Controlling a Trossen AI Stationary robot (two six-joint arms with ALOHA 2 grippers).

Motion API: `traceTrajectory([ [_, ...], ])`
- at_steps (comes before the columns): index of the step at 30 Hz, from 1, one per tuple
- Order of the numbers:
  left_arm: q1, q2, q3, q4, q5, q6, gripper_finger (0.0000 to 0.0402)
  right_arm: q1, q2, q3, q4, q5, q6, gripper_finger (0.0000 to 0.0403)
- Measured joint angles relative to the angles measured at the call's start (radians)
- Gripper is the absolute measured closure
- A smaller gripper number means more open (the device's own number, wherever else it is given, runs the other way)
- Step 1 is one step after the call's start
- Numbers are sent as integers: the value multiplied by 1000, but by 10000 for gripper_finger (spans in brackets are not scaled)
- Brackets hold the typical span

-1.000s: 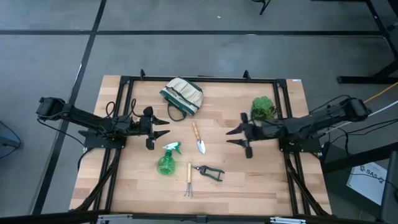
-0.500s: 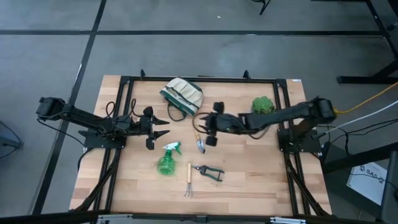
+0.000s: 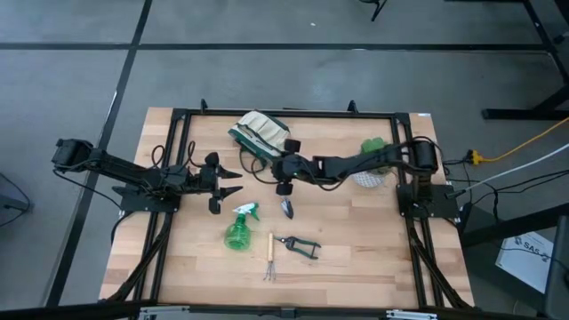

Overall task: Pick & Place Garden tools in Gardening bag
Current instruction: Prepare the gardening bag

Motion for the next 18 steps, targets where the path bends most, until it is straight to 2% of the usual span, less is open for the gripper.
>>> traceTrajectory([
  [9, 0, 0, 0, 0, 0, 0, 225, -27, 71, 88, -11, 13, 2, 143],
  [12, 0, 0, 0, 0, 0, 0, 225, -34, 106, 115, -14, 70, 16, 132],
  [18, 0, 0, 0, 0, 0, 0, 225, -43, 172, 192, -62, 99, 14, 135],
])
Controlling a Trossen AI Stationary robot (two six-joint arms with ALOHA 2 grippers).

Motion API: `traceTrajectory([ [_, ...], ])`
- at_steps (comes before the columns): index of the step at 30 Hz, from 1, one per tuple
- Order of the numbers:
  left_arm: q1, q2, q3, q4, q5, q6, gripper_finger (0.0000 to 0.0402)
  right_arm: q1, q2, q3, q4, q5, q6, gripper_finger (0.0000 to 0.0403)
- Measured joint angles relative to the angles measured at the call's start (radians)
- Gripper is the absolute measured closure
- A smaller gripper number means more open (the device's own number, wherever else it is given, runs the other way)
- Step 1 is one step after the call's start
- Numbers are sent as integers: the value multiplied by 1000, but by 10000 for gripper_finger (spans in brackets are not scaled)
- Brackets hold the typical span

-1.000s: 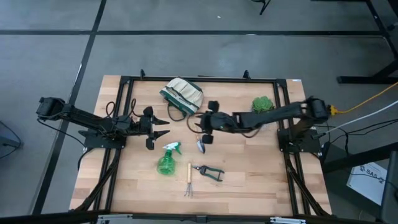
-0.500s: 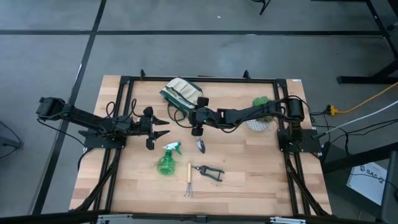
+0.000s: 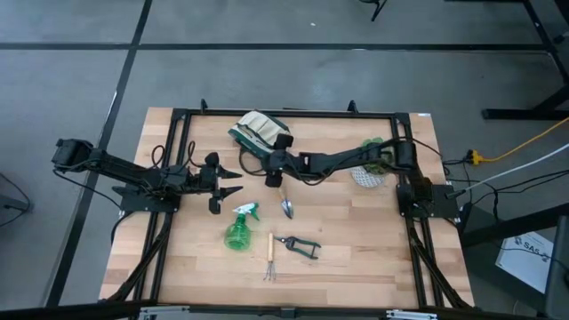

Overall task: Pick & Place Garden tools in Gardening bag
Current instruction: Prepare the gardening bag

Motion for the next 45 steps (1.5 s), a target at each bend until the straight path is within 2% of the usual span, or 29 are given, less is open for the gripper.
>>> traceTrajectory([
  [6, 0, 0, 0, 0, 0, 0, 224, -8, 47, 77, -140, 8, 63, 144],
  [14, 0, 0, 0, 0, 0, 0, 225, -45, 57, 91, -258, 23, 107, 147],
  [21, 0, 0, 0, 0, 0, 0, 226, -74, 57, 91, -215, 172, -4, 164],
  [26, 0, 0, 0, 0, 0, 0, 224, -84, 57, 91, -173, 192, -83, 220],
  [35, 0, 0, 0, 0, 0, 0, 224, -95, 57, 91, -189, 191, -5, 387],
  [40, 0, 0, 0, 0, 0, 0, 226, -79, 56, 91, -245, 191, -1, 398],
  [45, 0, 0, 0, 0, 0, 0, 224, -47, 27, 127, -449, 171, 81, 400],
])
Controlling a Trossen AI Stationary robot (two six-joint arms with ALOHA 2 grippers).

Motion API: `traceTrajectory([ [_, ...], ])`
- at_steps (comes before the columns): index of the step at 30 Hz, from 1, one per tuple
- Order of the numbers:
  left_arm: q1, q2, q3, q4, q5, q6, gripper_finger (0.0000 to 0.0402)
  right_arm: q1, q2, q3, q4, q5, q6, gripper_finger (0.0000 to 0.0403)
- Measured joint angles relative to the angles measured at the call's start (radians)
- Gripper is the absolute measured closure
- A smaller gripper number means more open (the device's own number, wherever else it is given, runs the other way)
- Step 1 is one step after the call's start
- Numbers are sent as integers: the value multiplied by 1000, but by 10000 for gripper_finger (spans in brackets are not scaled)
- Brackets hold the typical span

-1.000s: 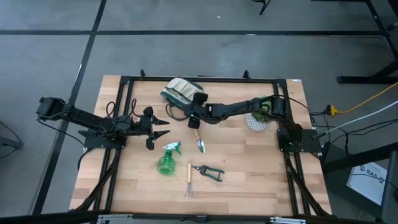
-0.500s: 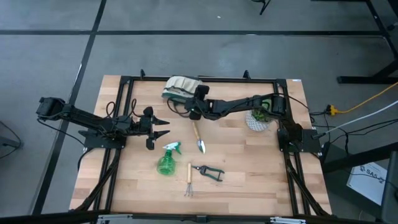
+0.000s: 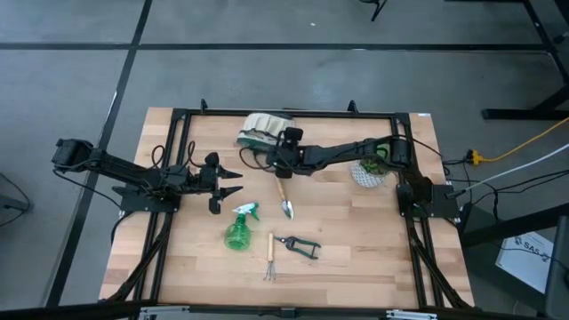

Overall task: Pick & Place Garden tools in Gardening bag
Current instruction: Prepare the gardening bag

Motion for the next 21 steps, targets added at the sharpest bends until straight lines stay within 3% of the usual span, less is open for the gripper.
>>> traceTrajectory([
  [7, 0, 0, 0, 0, 0, 0, 225, -13, -94, 122, -335, -273, 221, 401],
  [13, 0, 0, 0, 0, 0, 0, 225, -51, -205, 149, -420, -578, 315, 402],
  [21, 0, 0, 0, 0, 0, 0, 224, -108, -325, 150, -470, -890, 372, 402],
])
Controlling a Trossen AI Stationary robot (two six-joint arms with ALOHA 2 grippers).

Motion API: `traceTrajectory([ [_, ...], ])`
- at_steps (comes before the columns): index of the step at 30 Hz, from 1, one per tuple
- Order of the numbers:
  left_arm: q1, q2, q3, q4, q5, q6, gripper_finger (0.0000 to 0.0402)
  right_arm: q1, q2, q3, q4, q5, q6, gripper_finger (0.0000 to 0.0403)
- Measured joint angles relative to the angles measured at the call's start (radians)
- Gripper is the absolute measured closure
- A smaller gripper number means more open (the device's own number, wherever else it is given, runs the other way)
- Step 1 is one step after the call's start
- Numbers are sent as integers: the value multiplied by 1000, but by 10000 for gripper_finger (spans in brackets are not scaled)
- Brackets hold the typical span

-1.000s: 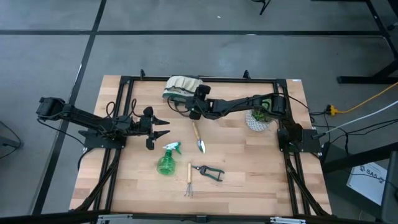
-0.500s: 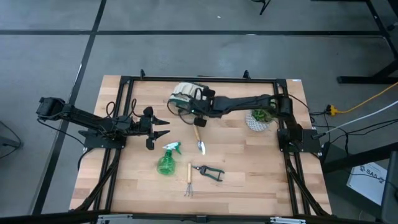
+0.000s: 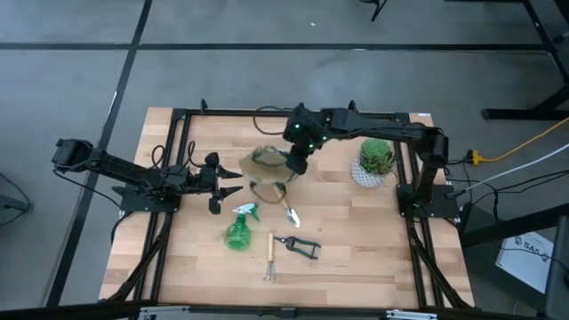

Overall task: Pick & Place Garden tools in Gardening bag
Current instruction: Prepare the gardening bag

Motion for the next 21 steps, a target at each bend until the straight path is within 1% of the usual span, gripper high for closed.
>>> traceTrajectory([
  [3, 0, 0, 0, 0, 1, 0, 226, -3, -13, 1, -16, -159, -2, 402],
  [5, 0, 0, 0, 0, 0, 0, 225, -7, -9, 0, -46, -236, -9, 402],
  [11, 0, 0, 0, 0, 0, 0, 225, -29, 4, -51, -10, -245, -34, 403],
  [13, 0, 0, 0, 0, 0, 0, 226, -44, 4, -64, 24, -246, -34, 403],
  [17, 0, 0, 0, 0, 0, 0, 224, -85, 3, -82, 35, -256, -33, 403],
  [21, 0, 0, 0, 0, 0, 0, 225, -132, 3, -112, 74, -336, -30, 403],
])
